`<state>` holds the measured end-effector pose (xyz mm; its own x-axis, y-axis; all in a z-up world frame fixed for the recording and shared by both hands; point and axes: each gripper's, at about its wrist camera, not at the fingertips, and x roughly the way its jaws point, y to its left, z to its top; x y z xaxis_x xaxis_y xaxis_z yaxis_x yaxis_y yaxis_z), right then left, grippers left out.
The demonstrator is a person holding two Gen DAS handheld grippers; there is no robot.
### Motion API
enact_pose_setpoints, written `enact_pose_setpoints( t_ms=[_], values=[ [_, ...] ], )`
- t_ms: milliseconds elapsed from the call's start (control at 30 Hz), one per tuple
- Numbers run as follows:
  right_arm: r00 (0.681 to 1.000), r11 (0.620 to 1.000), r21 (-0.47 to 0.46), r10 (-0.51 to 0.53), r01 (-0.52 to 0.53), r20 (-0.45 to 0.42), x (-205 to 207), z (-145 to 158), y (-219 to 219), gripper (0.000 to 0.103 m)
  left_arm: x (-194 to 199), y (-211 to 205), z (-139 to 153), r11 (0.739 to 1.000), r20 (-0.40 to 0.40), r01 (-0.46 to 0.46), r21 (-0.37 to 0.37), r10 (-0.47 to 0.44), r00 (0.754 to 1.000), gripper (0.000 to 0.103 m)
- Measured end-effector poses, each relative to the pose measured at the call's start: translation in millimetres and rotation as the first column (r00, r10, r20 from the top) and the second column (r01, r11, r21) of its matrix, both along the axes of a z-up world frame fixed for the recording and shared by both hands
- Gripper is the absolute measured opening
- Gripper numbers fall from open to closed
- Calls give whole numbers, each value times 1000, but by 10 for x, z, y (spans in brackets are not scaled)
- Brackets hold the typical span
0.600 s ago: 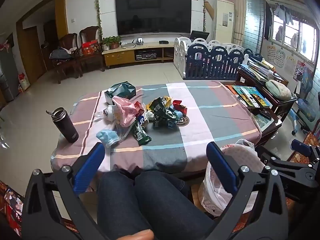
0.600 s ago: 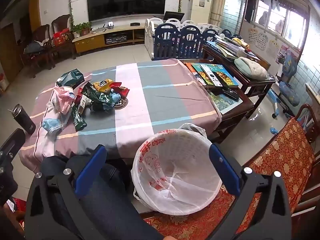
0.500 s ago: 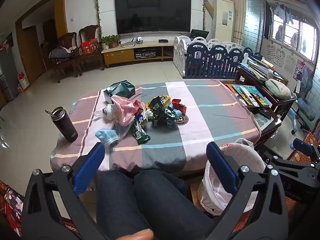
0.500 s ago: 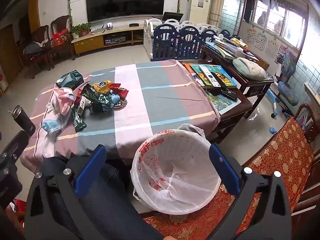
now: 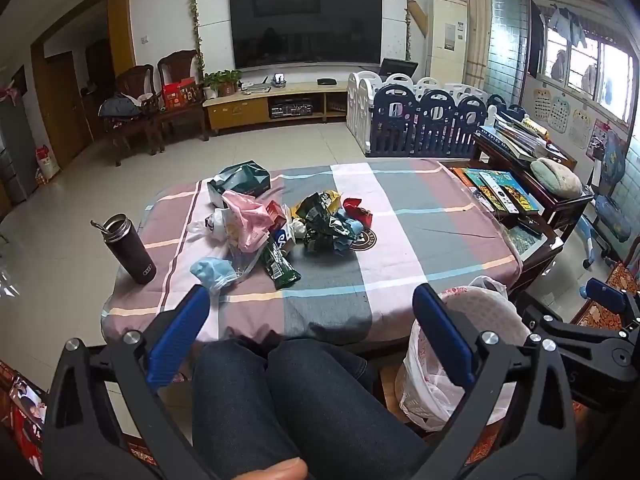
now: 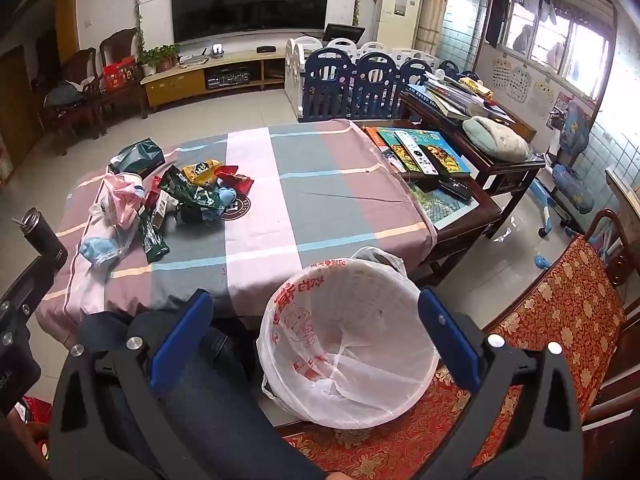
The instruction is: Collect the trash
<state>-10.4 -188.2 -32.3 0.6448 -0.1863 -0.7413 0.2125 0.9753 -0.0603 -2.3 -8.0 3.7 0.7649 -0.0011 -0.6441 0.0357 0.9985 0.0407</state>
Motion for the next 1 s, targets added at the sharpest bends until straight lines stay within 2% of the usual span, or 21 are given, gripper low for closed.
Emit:
enact_pose_setpoints(
  t_ms=[1000],
  values=[
    [1000, 1000, -9, -3, 3, 3, 5, 15, 14, 101, 21, 59, -30, 1000, -2, -1, -5, 1, 1000, 101]
  ],
)
